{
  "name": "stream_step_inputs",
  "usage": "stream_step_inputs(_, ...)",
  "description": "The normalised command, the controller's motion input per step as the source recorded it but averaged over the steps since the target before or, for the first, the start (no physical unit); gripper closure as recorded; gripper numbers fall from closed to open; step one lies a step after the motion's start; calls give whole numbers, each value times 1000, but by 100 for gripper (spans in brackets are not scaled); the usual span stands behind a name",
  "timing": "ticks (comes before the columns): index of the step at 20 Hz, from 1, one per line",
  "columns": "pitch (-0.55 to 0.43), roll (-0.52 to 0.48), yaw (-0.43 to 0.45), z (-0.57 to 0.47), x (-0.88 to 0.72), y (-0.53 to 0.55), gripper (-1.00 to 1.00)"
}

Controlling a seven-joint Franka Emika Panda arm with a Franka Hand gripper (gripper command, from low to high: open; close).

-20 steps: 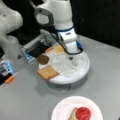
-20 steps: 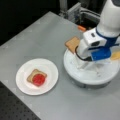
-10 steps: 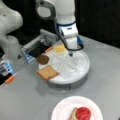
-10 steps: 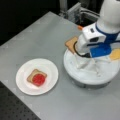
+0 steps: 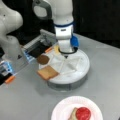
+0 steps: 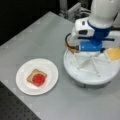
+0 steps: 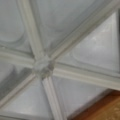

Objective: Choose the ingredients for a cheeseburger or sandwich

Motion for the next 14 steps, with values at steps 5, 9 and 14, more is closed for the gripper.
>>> stream_step_inputs(5,71,242,-353,130,-129,-173,-100)
stream_step_inputs(9,120,301,-342,126,-99,-262,-100)
stream_step_inputs(14,118,319,-312,126,-80,-282,-100)
